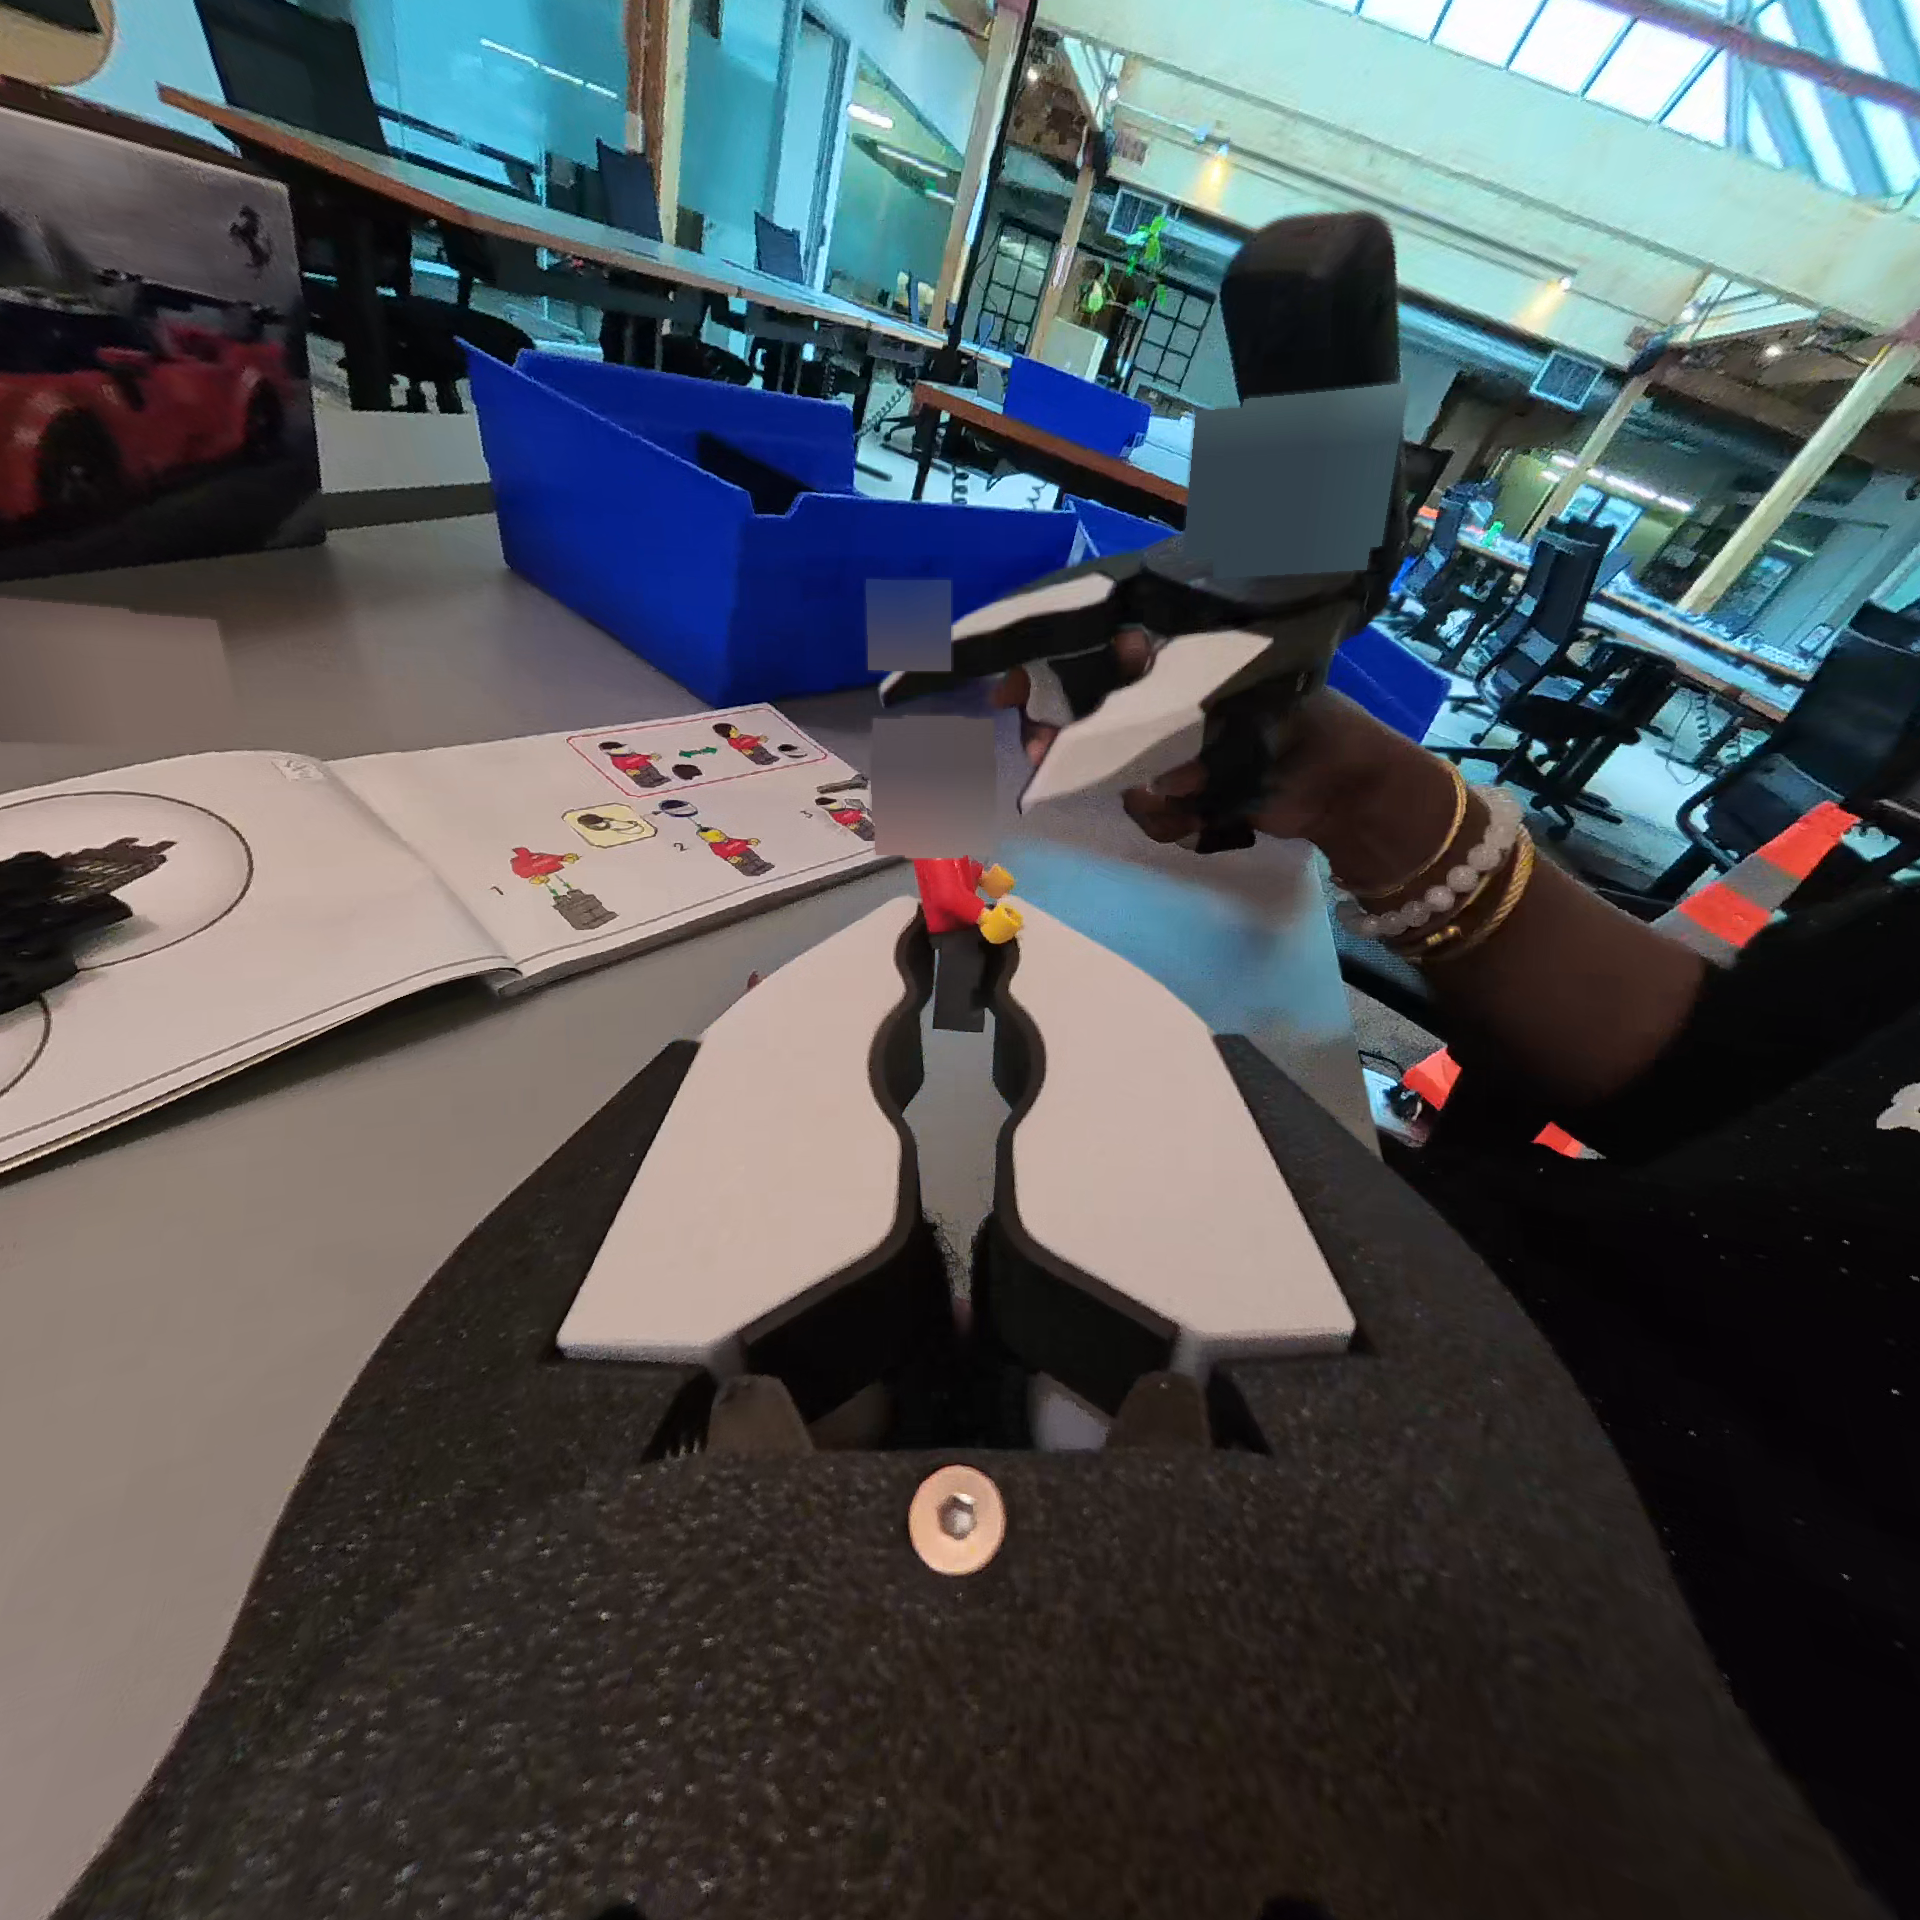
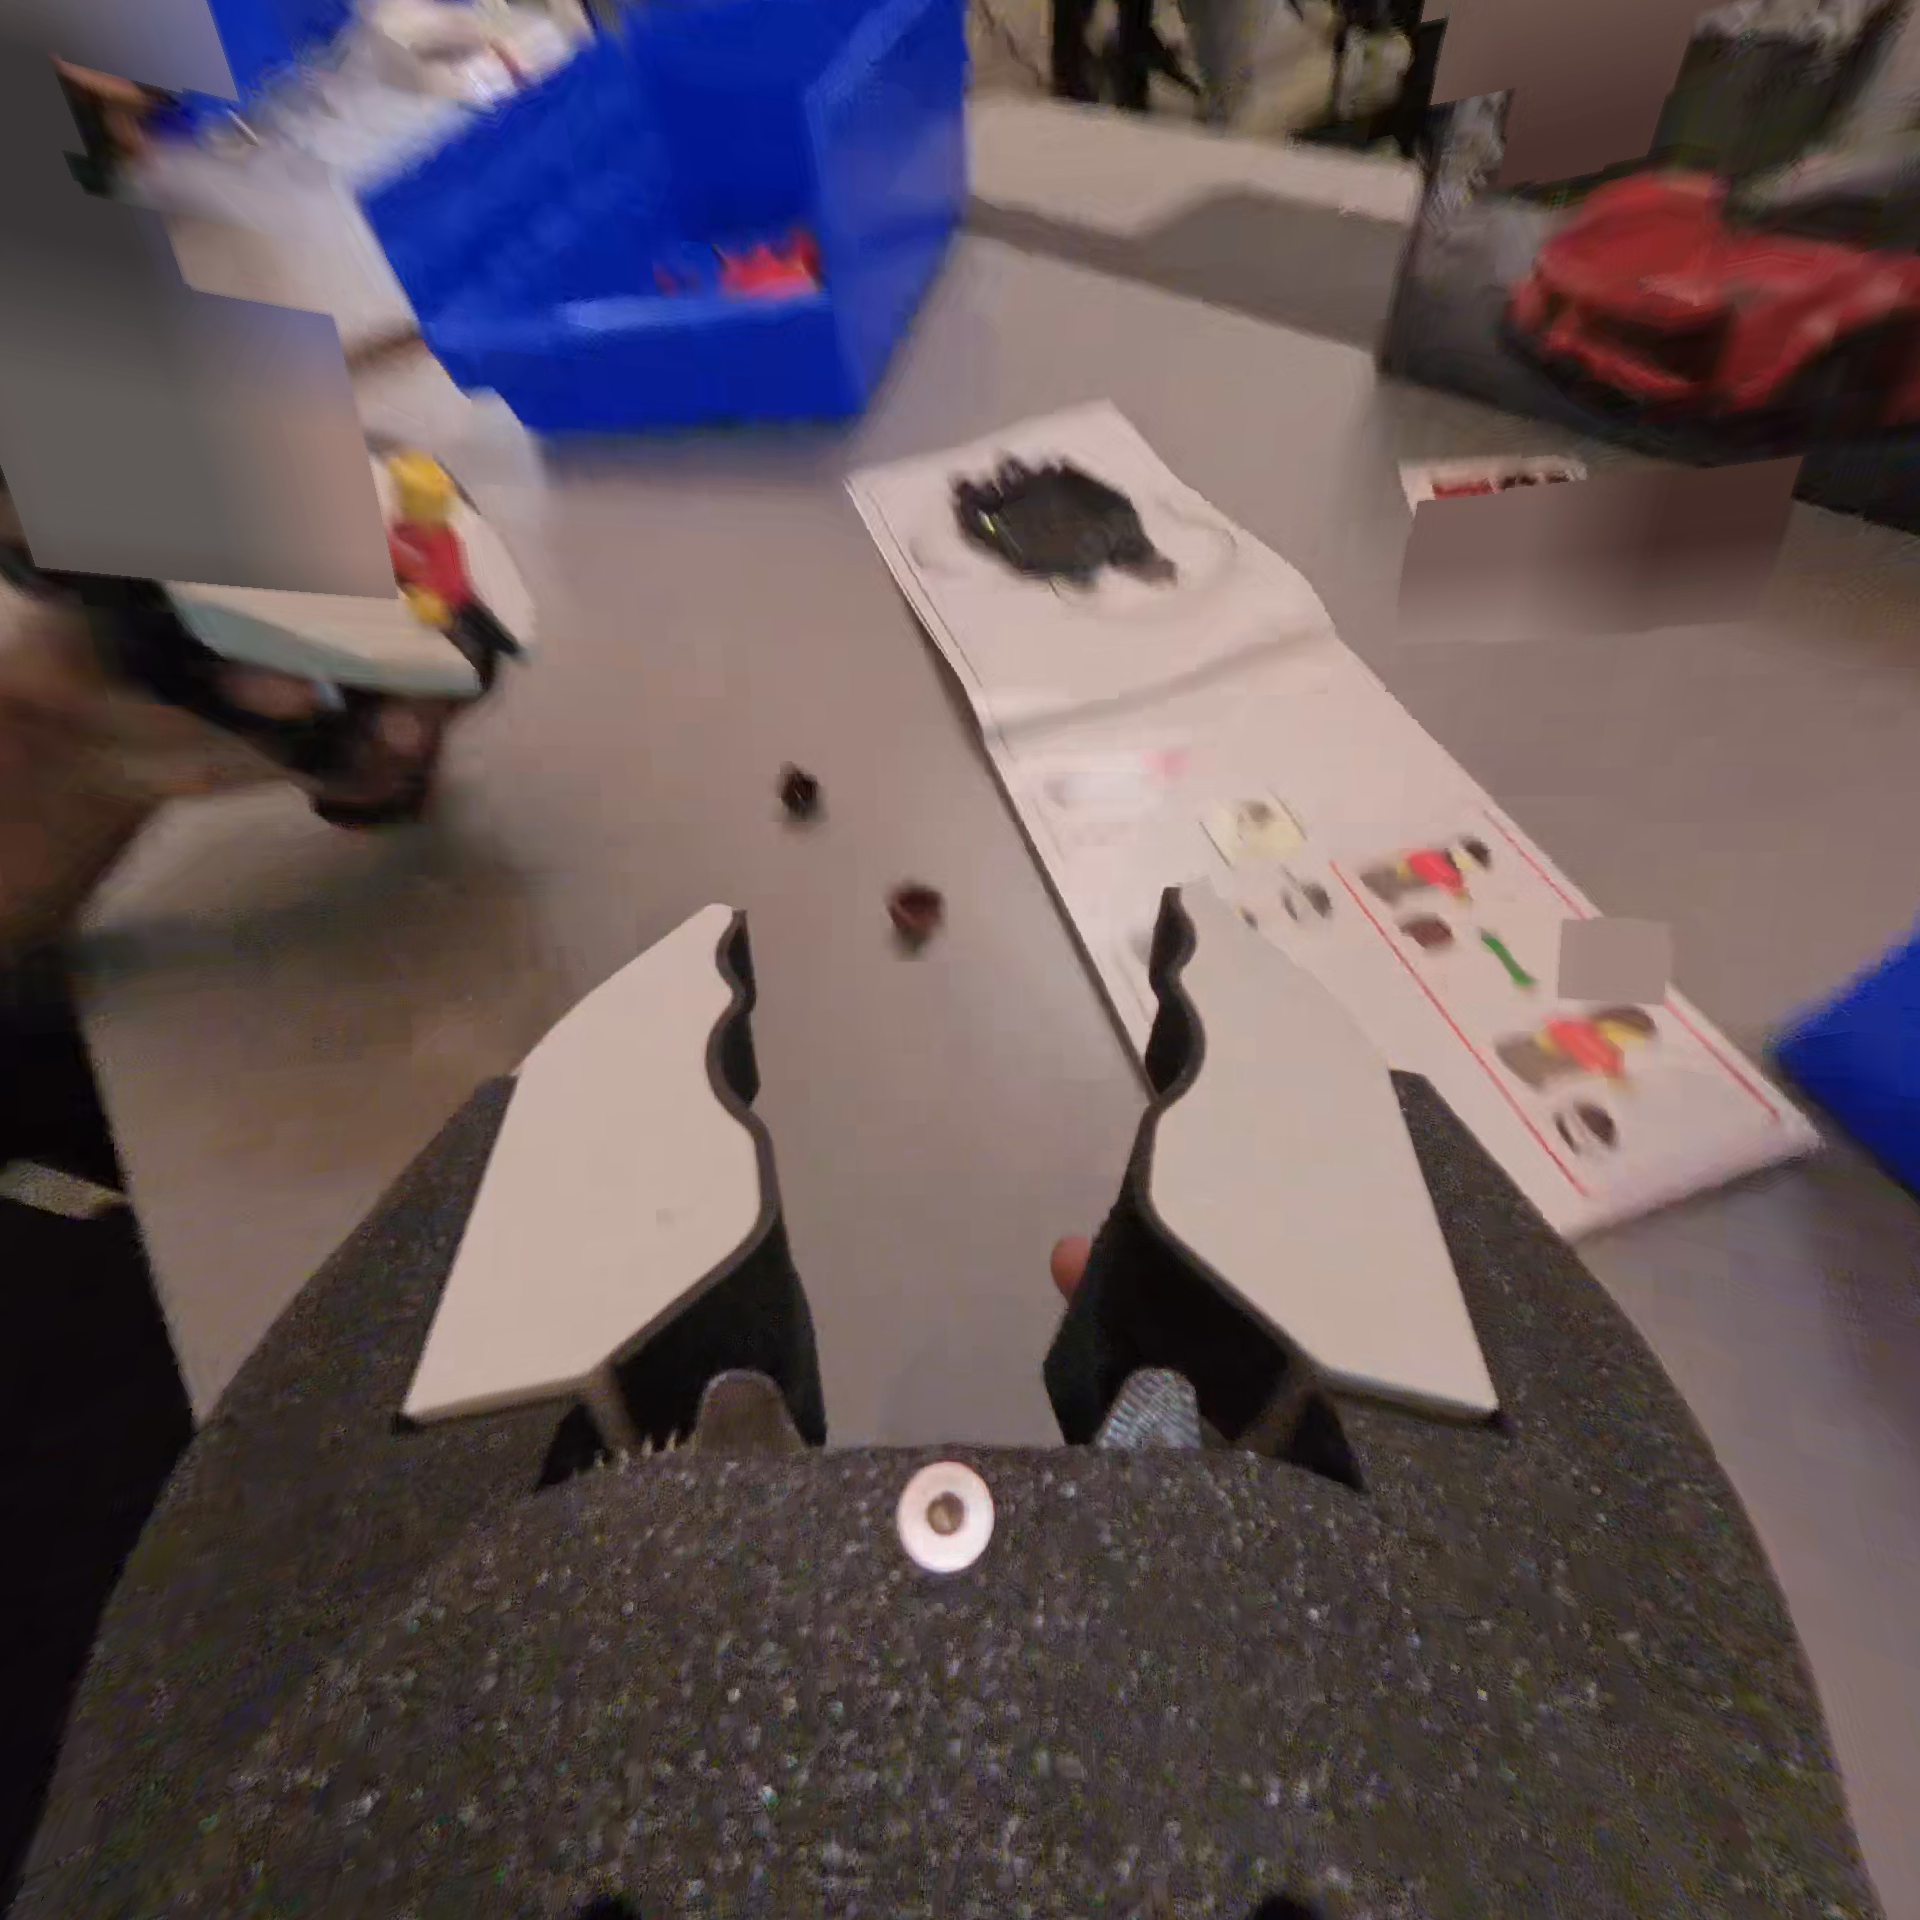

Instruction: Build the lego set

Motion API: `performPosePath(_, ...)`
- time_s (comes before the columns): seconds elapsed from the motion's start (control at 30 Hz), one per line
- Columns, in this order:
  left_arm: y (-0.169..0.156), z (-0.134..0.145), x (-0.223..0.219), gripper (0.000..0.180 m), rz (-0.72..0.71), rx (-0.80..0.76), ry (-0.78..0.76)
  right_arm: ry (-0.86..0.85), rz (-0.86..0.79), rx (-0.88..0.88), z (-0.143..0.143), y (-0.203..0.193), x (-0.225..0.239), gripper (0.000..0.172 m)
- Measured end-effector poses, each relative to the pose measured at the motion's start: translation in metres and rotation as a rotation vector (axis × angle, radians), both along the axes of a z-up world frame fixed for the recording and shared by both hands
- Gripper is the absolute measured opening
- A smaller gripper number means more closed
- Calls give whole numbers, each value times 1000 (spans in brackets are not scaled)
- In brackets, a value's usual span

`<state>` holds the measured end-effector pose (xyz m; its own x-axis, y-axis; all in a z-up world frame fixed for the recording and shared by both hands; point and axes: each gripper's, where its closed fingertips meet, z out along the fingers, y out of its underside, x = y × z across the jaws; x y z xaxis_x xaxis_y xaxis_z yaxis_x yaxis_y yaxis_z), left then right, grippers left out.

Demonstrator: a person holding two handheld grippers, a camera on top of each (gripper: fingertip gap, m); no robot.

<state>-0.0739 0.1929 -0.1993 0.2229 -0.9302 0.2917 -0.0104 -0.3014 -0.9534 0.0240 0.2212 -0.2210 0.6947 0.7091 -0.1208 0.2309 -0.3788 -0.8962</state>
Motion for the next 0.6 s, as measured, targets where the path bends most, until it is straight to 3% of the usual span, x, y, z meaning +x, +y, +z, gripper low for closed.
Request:
performPosePath(0.1, -1, -5, 4, 7, -19, -22, 13, -33, 30, -82, -26, -11, 5, 66)
performPosePath(0.23, -1, -15, 7, 7, -16, -10, 87, -94, 144, -68, -40, -13, -17, 19)
performPosePath(0.3, -4, -16, 8, 7, -36, 1, 92, -140, 236, -39, -40, -11, -31, 17)
performPosePath(0.37, -6, -16, 8, 7, -54, 0, 88, -197, 381, -35, -36, -7, -41, 36)
performPosePath(0.43, -8, -18, 8, 7, -76, -14, 87, -290, 551, -40, -31, -1, -46, 42)
performPosePath(0.6, -12, -18, 9, 7, -105, -20, 86, -523, 933, -93, -26, 18, -46, 25)
